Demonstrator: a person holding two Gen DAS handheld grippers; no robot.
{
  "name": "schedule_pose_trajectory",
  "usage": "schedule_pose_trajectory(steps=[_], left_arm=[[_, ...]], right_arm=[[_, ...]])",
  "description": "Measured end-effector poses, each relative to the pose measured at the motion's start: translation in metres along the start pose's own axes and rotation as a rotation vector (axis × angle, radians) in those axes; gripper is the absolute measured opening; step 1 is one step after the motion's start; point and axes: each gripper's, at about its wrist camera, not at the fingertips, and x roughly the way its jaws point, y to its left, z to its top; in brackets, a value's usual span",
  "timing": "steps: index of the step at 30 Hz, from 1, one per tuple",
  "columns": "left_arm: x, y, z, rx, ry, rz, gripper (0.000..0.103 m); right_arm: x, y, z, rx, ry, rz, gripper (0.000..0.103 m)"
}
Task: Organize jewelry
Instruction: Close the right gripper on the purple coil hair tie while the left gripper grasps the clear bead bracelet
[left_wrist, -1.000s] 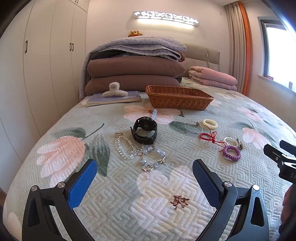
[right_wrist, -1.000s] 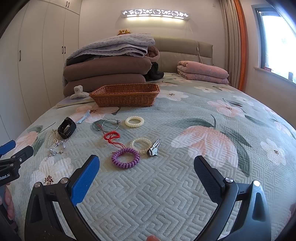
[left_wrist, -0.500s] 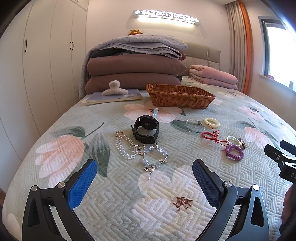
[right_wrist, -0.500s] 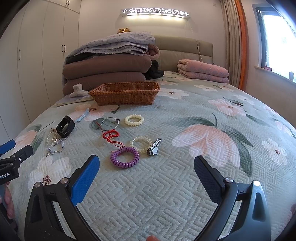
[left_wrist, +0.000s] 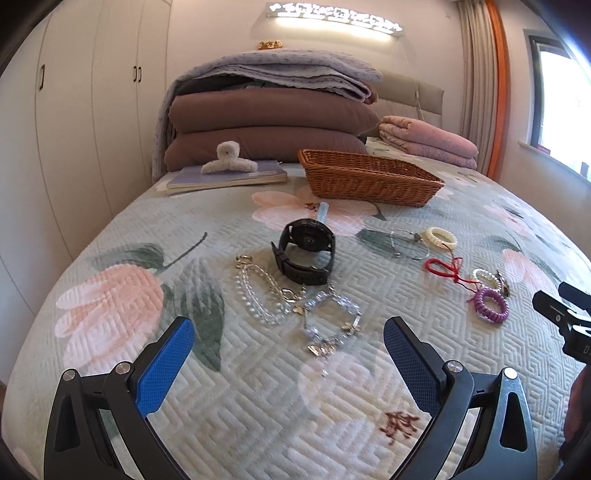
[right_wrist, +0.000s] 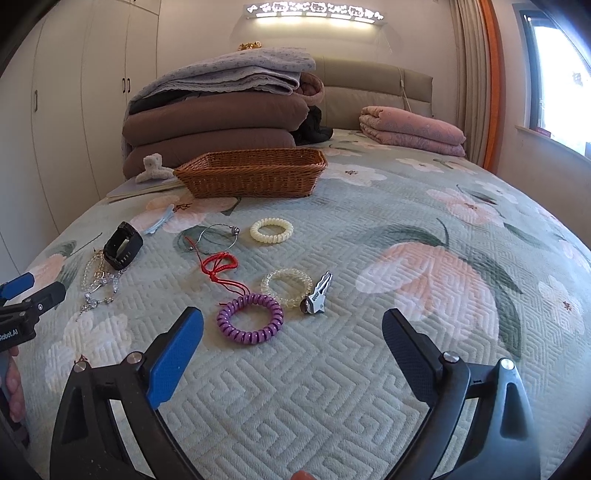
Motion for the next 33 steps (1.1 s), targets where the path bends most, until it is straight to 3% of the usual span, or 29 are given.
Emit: schedule_pose_trajectory(steps=[9, 16, 22, 25, 29, 33], left_arm=[[0.029, 0.020, 0.019, 0.079, 0.061, 0.007, 0.095], [0.062, 0.030, 0.026, 0.126, 0.160, -0.041, 0.066], [0.082, 0.049, 0.031, 0.062, 0.196, -0.036, 0.059], [0.094, 0.048, 0.030, 0.065, 0.236, -0.034, 0.051], [0.101, 0.043, 0.031, 0.091, 0.248, -0.008, 0.048], [0.104, 0.035, 0.032, 0.126, 0.246, 0.006, 0.030]], right_arm=[[0.019, 0.003, 0.007, -0.014, 0.064, 0.016, 0.091], [0.038, 0.004, 0.006, -0.008, 0.139, 0.034, 0.084], [0.051, 0.006, 0.003, -0.017, 0.186, 0.032, 0.063], [0.055, 0.006, 0.002, -0.011, 0.202, 0.043, 0.061], [0.058, 0.009, 0.003, -0.017, 0.212, 0.036, 0.059], [0.061, 0.009, 0.002, -0.022, 0.227, 0.038, 0.049]])
